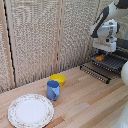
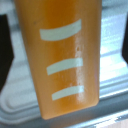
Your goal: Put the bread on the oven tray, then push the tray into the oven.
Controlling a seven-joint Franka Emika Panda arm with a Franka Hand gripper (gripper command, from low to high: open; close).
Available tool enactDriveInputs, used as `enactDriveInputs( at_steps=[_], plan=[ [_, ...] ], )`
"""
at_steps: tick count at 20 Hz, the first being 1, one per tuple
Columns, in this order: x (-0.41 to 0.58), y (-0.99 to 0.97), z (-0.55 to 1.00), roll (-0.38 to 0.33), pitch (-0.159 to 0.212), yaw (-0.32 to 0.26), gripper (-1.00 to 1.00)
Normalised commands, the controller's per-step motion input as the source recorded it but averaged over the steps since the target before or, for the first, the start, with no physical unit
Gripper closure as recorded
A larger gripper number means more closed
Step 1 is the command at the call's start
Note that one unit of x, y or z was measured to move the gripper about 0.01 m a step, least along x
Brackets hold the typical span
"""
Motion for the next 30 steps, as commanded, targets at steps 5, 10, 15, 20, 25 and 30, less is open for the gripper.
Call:
enactDriveInputs(
  at_steps=[5, 10, 15, 20, 25, 30],
  plan=[
    [-0.024, 0.18, 0.02, -0.037, -0.008, -0.011, -1.0],
    [-0.178, 0.4, 0.77, -0.06, -0.072, -0.115, -1.0],
    [-0.083, 0.45, 0.93, -0.016, -0.013, -0.059, -1.0],
    [-0.187, 0.67, 0.34, -0.071, 0.0, 0.027, -1.0],
    [-0.335, 0.4, 0.03, -0.102, 0.056, 0.128, -1.0],
    [-0.509, 0.07, -0.03, -0.053, 0.052, 0.255, -1.0]
  ],
)
